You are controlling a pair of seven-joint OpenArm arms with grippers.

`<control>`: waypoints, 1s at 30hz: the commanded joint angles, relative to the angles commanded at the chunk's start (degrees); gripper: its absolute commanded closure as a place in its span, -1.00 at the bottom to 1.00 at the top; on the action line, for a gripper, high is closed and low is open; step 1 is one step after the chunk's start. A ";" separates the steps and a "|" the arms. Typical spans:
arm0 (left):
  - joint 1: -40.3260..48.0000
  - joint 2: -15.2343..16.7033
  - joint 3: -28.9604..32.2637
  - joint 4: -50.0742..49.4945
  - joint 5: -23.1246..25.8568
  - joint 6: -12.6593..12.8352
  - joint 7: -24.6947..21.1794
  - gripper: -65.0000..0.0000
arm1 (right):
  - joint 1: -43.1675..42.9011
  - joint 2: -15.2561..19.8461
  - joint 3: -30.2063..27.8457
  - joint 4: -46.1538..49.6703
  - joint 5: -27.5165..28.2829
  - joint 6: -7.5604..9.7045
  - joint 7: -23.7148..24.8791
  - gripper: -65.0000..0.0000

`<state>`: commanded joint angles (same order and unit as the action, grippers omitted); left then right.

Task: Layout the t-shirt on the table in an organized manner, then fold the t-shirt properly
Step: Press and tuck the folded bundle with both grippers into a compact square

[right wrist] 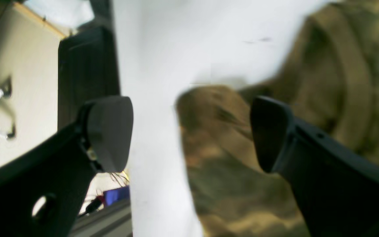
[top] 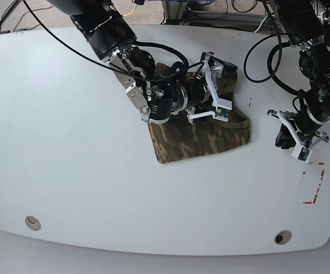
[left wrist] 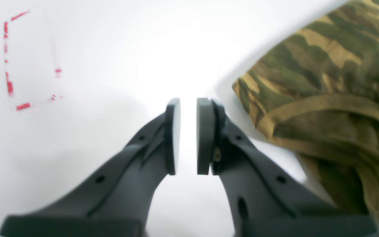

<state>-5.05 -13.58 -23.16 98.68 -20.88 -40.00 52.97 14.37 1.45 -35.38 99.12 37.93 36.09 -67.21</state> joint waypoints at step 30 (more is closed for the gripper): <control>6.86 19.87 6.77 7.91 -11.43 0.00 13.36 0.77 | 15.47 10.20 8.62 -16.44 -9.32 3.91 20.84 -0.24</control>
<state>1.80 6.29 -16.40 106.59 -32.31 -40.00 66.33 29.85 11.65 -26.77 82.68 28.62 40.00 -46.37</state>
